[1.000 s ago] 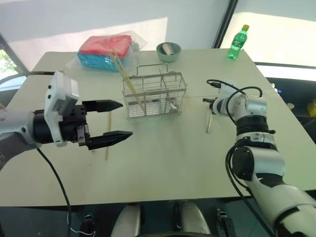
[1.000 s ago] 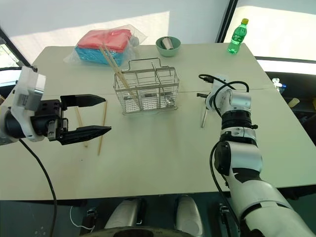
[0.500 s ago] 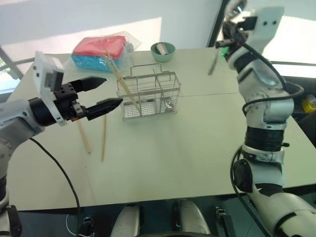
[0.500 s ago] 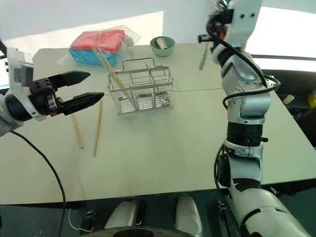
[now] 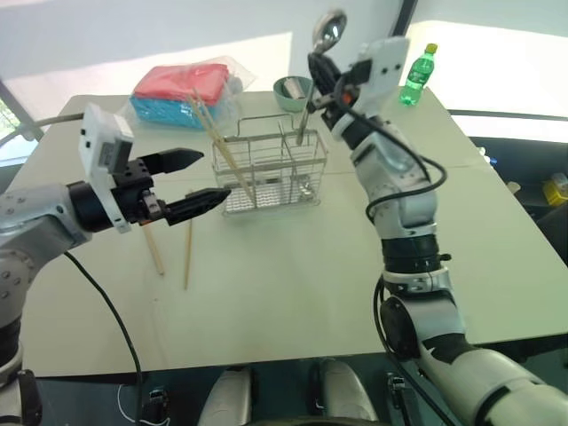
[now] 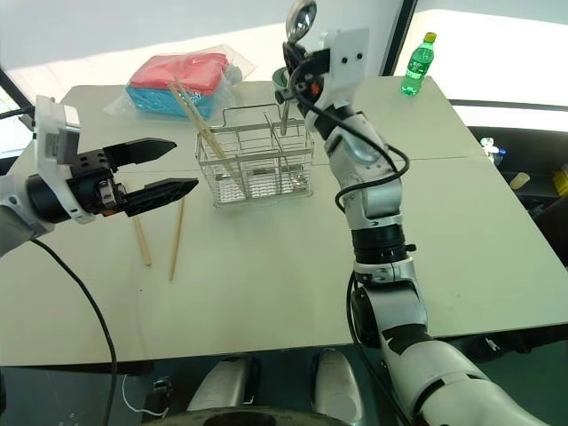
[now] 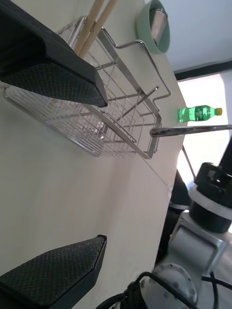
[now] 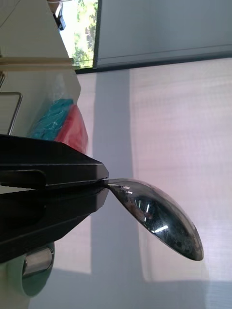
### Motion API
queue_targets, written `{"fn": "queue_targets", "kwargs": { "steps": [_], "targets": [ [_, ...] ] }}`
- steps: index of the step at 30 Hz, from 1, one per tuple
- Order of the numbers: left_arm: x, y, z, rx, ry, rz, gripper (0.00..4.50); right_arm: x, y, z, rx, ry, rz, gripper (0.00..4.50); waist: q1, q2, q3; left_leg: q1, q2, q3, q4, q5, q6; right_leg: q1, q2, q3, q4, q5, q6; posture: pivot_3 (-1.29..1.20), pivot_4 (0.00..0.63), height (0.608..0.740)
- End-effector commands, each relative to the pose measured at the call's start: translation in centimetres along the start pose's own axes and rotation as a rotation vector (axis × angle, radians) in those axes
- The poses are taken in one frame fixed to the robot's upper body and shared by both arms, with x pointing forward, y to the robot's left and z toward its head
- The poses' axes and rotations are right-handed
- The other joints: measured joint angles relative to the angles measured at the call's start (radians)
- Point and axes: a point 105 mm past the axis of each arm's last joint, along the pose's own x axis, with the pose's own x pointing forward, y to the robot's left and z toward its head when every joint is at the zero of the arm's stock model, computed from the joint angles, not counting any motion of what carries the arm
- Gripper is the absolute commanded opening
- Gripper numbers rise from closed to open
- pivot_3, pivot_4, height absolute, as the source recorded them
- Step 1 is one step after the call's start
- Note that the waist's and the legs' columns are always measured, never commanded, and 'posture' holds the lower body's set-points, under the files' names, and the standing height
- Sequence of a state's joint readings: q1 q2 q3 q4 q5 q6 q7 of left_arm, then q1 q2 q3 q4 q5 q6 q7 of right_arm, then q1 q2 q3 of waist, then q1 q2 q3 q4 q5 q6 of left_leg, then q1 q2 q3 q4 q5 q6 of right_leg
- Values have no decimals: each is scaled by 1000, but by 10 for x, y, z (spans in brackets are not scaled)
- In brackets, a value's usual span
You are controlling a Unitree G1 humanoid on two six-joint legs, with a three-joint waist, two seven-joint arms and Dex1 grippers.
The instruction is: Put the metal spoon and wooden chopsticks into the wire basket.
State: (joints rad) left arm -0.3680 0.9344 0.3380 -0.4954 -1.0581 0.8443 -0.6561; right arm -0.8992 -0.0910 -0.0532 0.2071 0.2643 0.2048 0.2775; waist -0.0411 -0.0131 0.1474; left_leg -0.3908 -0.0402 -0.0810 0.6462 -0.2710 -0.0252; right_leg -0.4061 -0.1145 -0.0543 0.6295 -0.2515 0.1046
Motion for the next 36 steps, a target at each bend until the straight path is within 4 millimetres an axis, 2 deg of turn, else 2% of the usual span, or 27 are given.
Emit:
{"fn": "queue_targets", "kwargs": {
  "steps": [1,2,5,12,15,20,24,26,29,32,34,36],
  "targets": [
    [-5,-2,14,48,-33,20,4500,1,1,0,-24,-44,-5,31,0,0,0,0,0,0,0,0,0,0,0,0,0,0,0,0,150,667],
    [-6,-2,14,49,-34,24,4500,1,1,-5,-16,-33,-8,31,-1,0,0,0,0,0,0,0,0,0,0,0,0,0,0,0,150,667],
    [-8,-1,16,51,-37,37,4500,-2,-1,-18,7,-4,-31,822,-1,0,0,0,0,0,0,0,0,0,0,0,0,0,0,0,150,667],
    [-11,1,17,43,-41,55,4500,-7,-13,-19,-31,-7,-92,4419,-1,0,0,0,0,0,0,0,0,0,0,0,0,0,0,0,150,667],
    [-11,6,18,40,-46,75,4500,-11,-24,-7,-49,-26,-119,4469,1,0,0,0,0,0,0,0,0,0,0,0,0,0,0,0,150,667],
    [-14,19,21,28,-77,150,4500,-21,-45,40,-114,-82,-99,4469,7,0,0,0,0,0,0,0,0,0,0,0,0,0,0,0,150,667],
    [-18,35,24,34,-104,261,4500,-36,-37,88,-136,-93,150,4469,9,-2,-1,0,0,0,0,0,0,4,0,0,0,0,0,0,150,667],
    [-24,50,26,35,-117,358,4500,-47,-28,101,-159,-58,292,4469,12,-3,-1,0,0,0,0,0,0,4,-1,0,-1,0,0,0,150,667],
    [-33,75,29,9,-135,509,4500,-62,-21,108,-192,4,418,4469,18,-5,-2,1,1,0,0,0,0,4,0,0,-2,-1,-1,0,150,667],
    [-55,121,30,-104,-172,805,4500,-82,-14,108,-172,89,543,4469,28,-7,-2,1,1,0,0,0,0,4,0,0,-2,-1,-1,0,150,667],
    [-73,148,19,-171,-130,1025,4500,-100,-2,103,-161,141,660,4469,32,-10,-2,1,1,-1,1,0,0,5,0,-1,-1,-1,0,0,150,667],
    [-96,171,-8,-245,13,1251,4500,-117,9,93,-157,202,760,4469,33,-12,-3,1,1,-1,0,0,0,6,0,-1,-2,-1,0,0,150,667]
  ]
}}
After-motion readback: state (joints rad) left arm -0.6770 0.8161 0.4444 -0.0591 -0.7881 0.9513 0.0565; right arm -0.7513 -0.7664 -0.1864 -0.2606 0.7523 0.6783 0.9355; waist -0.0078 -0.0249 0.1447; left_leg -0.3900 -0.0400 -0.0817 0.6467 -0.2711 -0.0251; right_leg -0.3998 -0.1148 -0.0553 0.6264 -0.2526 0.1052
